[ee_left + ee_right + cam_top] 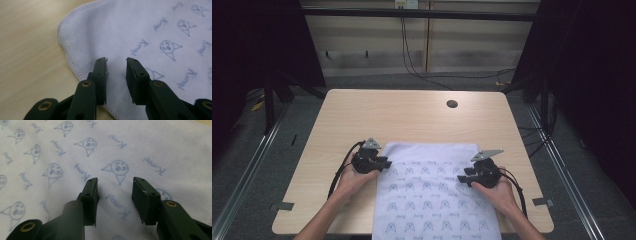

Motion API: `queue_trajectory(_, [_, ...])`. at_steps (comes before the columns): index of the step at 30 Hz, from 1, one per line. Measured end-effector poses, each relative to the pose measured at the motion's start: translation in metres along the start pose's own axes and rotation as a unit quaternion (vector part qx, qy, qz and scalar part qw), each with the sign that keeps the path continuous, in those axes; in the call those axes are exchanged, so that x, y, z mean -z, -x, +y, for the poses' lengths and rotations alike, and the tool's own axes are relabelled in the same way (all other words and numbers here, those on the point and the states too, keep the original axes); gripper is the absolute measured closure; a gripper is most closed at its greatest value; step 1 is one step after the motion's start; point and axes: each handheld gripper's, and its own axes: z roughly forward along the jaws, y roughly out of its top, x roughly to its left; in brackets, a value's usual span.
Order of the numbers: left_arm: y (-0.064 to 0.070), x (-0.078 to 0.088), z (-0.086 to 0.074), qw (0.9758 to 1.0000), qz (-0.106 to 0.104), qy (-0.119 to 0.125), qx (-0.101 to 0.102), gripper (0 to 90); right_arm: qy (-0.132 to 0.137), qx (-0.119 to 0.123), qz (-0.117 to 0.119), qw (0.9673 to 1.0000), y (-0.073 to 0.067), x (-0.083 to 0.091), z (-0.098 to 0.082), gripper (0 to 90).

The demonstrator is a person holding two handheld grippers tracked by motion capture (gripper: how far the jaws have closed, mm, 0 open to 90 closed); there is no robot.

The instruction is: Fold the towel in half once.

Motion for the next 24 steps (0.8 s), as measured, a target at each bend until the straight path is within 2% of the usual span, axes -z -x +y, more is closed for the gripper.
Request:
queue_trajectory(1, [0.003,0.002,-0.002,1.0000,-0.004,-0.005,-0.004,69.6,-0.006,-0.004,0.014,0.9999,-0.003,0.003,-0.003,56.7])
queue_trajectory(2, [0.004,0.004,-0.003,0.9999,-0.004,-0.008,-0.012,69.7,-0.019,0.005,0.017,0.9997,-0.005,0.007,-0.004,57.9])
queue_trajectory(3, [0.003,0.005,-0.002,0.9998,-0.011,-0.010,-0.013,69.7,-0.020,0.015,0.009,0.9996,-0.005,0.010,-0.004,57.5])
queue_trajectory(4, [0.001,0.007,-0.001,0.9999,-0.003,0.013,-0.001,69.9,-0.004,0.008,0.006,0.9999,0.000,0.015,-0.003,57.6])
queue_trajectory(5, [-0.001,0.007,0.001,0.9996,-0.007,0.025,0.009,70.5,0.022,-0.012,-0.003,0.9997,0.012,0.021,0.001,57.4])
queue_trajectory(6, [-0.004,0.007,0.003,0.9993,-0.011,0.031,0.016,70.8,0.035,-0.017,-0.011,0.9992,0.019,0.024,0.004,57.4])
queue_trajectory(8, [-0.012,0.003,0.011,0.9994,0.003,0.027,0.023,71.0,0.049,-0.027,-0.033,0.9979,0.039,0.026,0.013,57.6])
queue_trajectory(10, [-0.019,-0.002,0.015,0.9986,0.017,0.036,0.035,70.9,0.046,-0.024,-0.055,0.9971,0.062,0.020,0.024,61.5])
queue_trajectory(13, [-0.026,-0.007,0.017,0.9970,0.024,0.046,0.058,68.2,0.034,-0.032,-0.072,0.9963,0.082,0.000,0.033,58.9])
queue_trajectory(16, [-0.031,-0.009,0.016,0.9966,0.023,0.053,0.058,62.0,0.024,-0.040,-0.075,0.9961,0.089,-0.014,0.034,54.3])
queue_trajectory(18, [-0.032,-0.010,0.017,0.9967,0.034,0.044,0.059,56.7,0.025,-0.038,-0.085,0.9953,0.091,-0.019,0.033,49.9])
queue_trajectory(19, [-0.032,-0.012,0.018,0.9966,0.029,0.046,0.062,55.8,0.030,-0.041,-0.086,0.9950,0.092,-0.021,0.033,49.3])
queue_trajectory(20, [-0.032,-0.013,0.018,0.9967,0.033,0.041,0.062,55.0,0.029,-0.042,-0.091,0.9945,0.091,-0.021,0.033,49.3])
queue_trajectory(21, [-0.032,-0.014,0.018,0.9967,0.047,0.036,0.057,54.5,0.032,-0.039,-0.091,0.9945,0.090,-0.021,0.032,49.3])
queue_trajectory(24, [-0.031,-0.016,0.017,0.9965,0.049,0.038,0.057,54.7,0.031,-0.038,-0.097,0.9941,0.089,-0.021,0.032,48.5])
